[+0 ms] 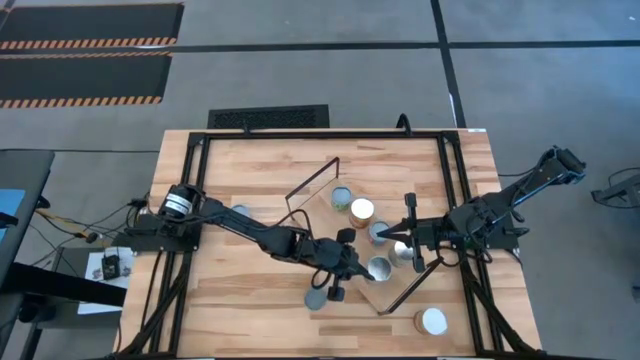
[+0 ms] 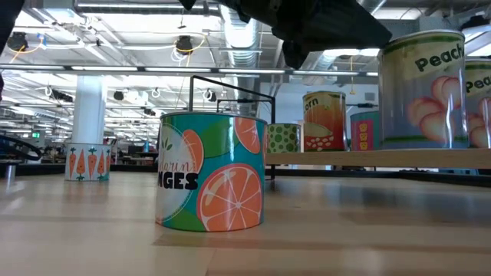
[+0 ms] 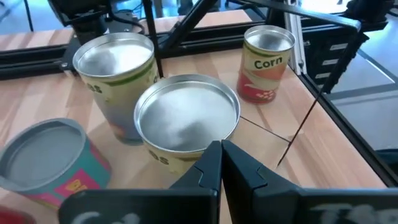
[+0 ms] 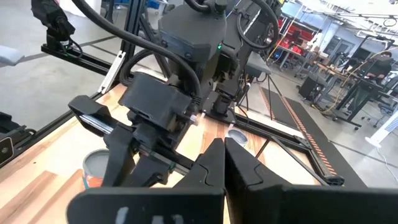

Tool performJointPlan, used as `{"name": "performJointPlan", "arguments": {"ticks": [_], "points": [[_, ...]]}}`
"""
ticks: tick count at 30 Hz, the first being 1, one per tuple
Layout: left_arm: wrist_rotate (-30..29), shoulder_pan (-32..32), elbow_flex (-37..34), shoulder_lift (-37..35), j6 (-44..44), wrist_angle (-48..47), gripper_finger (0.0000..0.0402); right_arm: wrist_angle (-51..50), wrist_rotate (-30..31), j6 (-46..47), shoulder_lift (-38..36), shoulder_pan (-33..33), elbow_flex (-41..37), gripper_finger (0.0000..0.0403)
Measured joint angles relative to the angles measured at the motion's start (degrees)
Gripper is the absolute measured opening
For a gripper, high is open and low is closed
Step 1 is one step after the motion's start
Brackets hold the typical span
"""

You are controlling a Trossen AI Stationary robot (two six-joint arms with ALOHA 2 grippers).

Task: Pick and place cans onto a shelf
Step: Put the large canned peaches aligned with the other large canned peaches on the shelf, then put the small canned oranges on the shelf

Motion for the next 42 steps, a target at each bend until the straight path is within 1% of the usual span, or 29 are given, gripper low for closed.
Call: {"name": "performJointPlan", "arguments": {"ticks": [8, 11, 14, 19, 23, 27, 32, 34, 36, 42], "points": [[0.5, 0.3, 0.0, 0.0, 2.0, 1.6, 0.0, 0.0, 0.0, 0.0, 0.0, 0.0, 0.0, 0.0012], [1.1, 0.6, 0.1, 1.5, 2.0, 4.6, 0.0, 0.0, 0.0, 0.0, 0.0, 0.0, 0.0, 0.0012], [3.7, 1.2, 1.2, 3.3, 1.9, 6.2, 0.0, 0.1, 0.0, 0.1, 0.0, 0.0, 0.0, 0.0012], [4.0, 1.3, 2.5, 4.4, 2.6, 6.8, 0.0, 0.0, 0.0, 0.1, 0.0, 0.0, 0.0, 0.0012], [4.0, 1.6, 3.4, 4.3, 3.6, 5.5, 0.0, 0.0, 0.0, 0.1, 0.0, 0.0, 0.0, 0.0012], [5.9, 2.4, 3.9, 4.0, 4.1, 5.1, 0.0, 0.0, 0.0, 0.1, 0.0, 0.0, 0.0, 0.0012], [5.8, 2.4, 3.3, 0.1, 7.4, 5.1, 0.0, 0.0, 0.0, 0.1, 0.1, 0.0, 0.0, 0.0012], [4.7, 1.9, 1.1, -2.6, 8.2, 6.1, 0.0, 0.2, 0.0, 0.2, 1.0, 0.0, 0.0, 0.0012], [2.7, 1.2, -2.5, -5.9, 9.1, 6.8, 0.0, -0.3, 0.0, 0.3, 1.7, 0.0, 0.0, 0.0012], [-2.2, -0.9, -18.6, -19.3, 9.4, 15.8, 0.0, 1.7, 0.0, -0.7, 3.9, -0.1, 0.1, 0.0012]]}}
